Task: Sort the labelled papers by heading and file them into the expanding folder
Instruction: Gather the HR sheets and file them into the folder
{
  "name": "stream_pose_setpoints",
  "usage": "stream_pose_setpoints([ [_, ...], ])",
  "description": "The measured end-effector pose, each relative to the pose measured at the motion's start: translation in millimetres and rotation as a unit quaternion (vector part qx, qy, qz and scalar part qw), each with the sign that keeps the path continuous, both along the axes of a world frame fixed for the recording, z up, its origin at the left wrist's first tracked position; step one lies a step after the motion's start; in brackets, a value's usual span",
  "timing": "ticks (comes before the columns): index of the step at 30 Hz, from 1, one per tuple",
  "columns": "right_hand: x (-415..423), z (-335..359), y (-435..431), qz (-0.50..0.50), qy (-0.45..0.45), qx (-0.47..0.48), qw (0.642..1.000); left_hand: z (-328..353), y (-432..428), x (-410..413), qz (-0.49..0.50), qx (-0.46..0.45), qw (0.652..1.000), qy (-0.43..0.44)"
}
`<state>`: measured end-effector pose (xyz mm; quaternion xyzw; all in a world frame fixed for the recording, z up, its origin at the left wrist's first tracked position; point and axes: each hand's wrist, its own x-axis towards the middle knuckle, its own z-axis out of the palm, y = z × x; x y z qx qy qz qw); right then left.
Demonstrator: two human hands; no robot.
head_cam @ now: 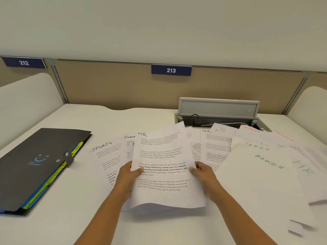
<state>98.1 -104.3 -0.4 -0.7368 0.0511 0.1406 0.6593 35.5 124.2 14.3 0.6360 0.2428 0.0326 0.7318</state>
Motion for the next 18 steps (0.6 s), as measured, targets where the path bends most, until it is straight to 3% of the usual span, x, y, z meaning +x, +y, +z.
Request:
stream_pose_setpoints([
  [3,-1.8,1.7,-5.7,-0.017,-0.071,-0.105,0.992,-1.7,2.3,-2.1,0.011,0.012,1.0,-0.015],
  [5,-1.7,2.8,-13.9,-0.032,-0.131,-0.221,0.966,-2.8,4.7,-3.2,0.026,0.01,0.999,-0.02],
  [8,1.4,-1.7,-27.9,0.008,-0.18,-0.388,0.904,-5.9,10.7,-2.8,0.044,0.012,0.999,-0.018],
  [12,4.8,-7.0,-38.2,0.123,-0.123,-0.569,0.803,-5.5,15.6,-2.4,0.044,0.02,0.999,-0.021],
  [15,4.4,-5.6,-41.4,0.122,-0.139,-0.62,0.763,-4.6,20.6,-1.5,0.049,0.016,0.998,-0.025],
  [18,5.5,-2.9,-43.5,0.093,-0.169,-0.622,0.759,-3.2,22.3,0.5,0.05,0.016,0.998,-0.03],
])
